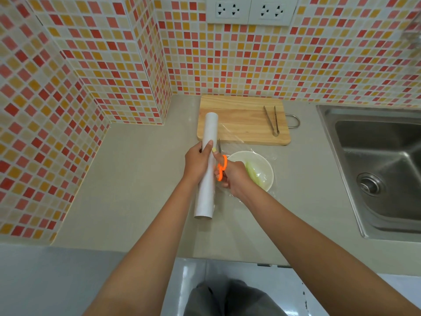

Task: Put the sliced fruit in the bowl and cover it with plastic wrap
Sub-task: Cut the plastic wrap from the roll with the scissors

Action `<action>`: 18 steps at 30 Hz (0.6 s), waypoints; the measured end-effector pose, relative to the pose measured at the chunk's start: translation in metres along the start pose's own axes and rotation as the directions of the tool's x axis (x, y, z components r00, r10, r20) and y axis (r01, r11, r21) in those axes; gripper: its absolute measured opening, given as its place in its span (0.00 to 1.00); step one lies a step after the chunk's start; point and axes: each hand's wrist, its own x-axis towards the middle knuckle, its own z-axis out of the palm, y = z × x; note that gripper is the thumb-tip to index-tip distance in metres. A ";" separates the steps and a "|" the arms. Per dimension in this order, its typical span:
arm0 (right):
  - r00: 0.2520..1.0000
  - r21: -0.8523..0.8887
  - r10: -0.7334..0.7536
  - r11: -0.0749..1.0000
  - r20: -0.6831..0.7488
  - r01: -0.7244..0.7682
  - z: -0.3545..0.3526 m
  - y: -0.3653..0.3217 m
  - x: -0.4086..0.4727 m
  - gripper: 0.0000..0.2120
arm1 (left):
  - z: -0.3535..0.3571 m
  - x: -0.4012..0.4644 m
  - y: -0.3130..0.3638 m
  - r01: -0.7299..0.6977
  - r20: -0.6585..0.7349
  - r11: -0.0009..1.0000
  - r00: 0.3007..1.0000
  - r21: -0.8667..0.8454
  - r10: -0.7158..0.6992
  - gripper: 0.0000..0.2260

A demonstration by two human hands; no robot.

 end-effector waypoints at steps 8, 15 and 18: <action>1.000 -0.034 0.008 0.999 -0.021 -0.009 0.001 -0.013 0.006 0.26 | 0.001 -0.003 0.002 0.010 0.008 1.000 1.000 0.004 -0.010 0.15; 1.000 -0.043 -0.017 0.999 -0.016 0.016 0.001 -0.017 0.012 0.25 | 0.002 -0.002 0.004 0.011 0.002 1.000 1.000 -0.001 -0.011 0.16; 1.000 -0.043 -0.006 0.999 -0.004 0.006 0.002 -0.021 0.013 0.25 | 0.002 -0.003 0.004 0.008 0.004 1.000 1.000 0.000 -0.008 0.16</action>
